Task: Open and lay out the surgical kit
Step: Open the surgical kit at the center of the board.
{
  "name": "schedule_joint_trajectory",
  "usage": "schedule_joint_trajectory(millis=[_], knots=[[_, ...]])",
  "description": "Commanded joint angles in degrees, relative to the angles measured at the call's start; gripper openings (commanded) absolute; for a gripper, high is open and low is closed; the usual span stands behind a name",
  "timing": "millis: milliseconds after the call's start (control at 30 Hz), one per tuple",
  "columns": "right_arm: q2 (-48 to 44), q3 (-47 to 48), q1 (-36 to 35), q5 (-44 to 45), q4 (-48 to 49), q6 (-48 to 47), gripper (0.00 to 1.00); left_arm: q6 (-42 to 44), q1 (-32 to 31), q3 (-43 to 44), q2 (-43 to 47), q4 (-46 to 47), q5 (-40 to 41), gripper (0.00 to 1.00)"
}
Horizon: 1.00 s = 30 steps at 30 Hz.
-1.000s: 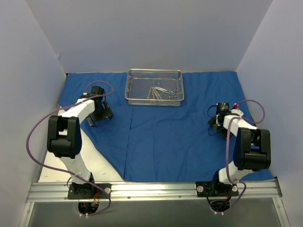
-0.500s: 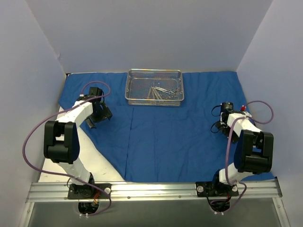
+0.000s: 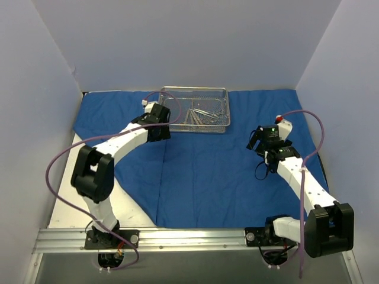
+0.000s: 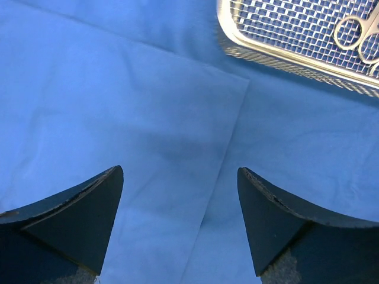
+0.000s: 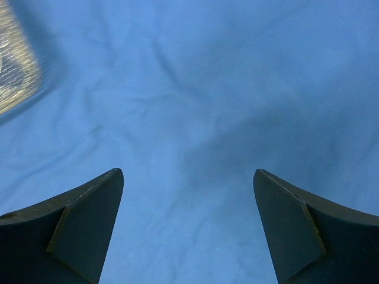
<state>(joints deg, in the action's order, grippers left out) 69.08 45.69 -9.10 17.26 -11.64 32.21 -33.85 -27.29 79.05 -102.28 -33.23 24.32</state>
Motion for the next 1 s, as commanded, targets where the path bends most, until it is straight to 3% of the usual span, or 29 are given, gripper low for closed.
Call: schedule_joint_trajectory(millis=[0,300,833,933,967], knots=[[-2.8,-2.2,-0.7,-6.0,4.5,-3.6,0.87,4.7,-1.6,3.5,-4.0,6.2,4.9,0.86],[-3.9,-3.4,-1.3,-7.6,5.4,-5.4,0.87,7.7,-3.4,10.3,-13.3,7.7,7.6,0.71],[-3.4,-4.5,-1.4,-8.2,5.7,-5.2,0.88,6.9,-4.0,8.1,-18.4,10.1,6.4,0.61],[-3.2,-4.8,-1.4,-8.4,5.8,-5.1,0.88,6.7,-4.0,8.0,-19.0,10.0,6.6,0.58],[-3.2,-4.9,-1.4,-8.5,5.8,-5.1,0.88,6.6,-4.0,8.0,-19.3,9.9,6.6,0.51]])
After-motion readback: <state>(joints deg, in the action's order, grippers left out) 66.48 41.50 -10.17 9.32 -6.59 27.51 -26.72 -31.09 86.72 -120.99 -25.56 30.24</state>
